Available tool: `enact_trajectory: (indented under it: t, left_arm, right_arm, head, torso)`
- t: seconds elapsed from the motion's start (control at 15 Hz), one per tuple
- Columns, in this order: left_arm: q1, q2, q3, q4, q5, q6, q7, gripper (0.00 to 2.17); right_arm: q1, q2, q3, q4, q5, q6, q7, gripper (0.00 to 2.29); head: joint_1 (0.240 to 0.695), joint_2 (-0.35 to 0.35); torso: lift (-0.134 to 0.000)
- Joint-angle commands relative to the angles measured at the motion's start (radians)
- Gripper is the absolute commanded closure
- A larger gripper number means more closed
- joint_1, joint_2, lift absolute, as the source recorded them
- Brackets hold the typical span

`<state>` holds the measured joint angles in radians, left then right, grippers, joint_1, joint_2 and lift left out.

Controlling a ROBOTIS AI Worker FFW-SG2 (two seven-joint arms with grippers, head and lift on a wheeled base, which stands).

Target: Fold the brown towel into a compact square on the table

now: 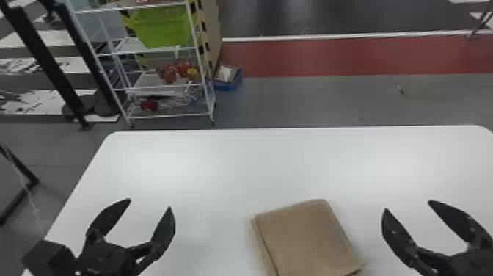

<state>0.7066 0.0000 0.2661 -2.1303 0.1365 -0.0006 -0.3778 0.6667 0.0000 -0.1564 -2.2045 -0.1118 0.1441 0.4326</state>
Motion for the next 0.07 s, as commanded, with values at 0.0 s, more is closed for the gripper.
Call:
enact_trajectory:
  t: [0.0]
  left_arm:
    - [0.008,-0.003,-0.001,-0.008,0.000,0.000,-0.001,0.08]
  right_arm:
    - [0.007,0.001,0.000,-0.008,0.000,-0.001,0.000,0.13]
  head:
    - [0.695,0.111]
  torso:
    - [-0.122]
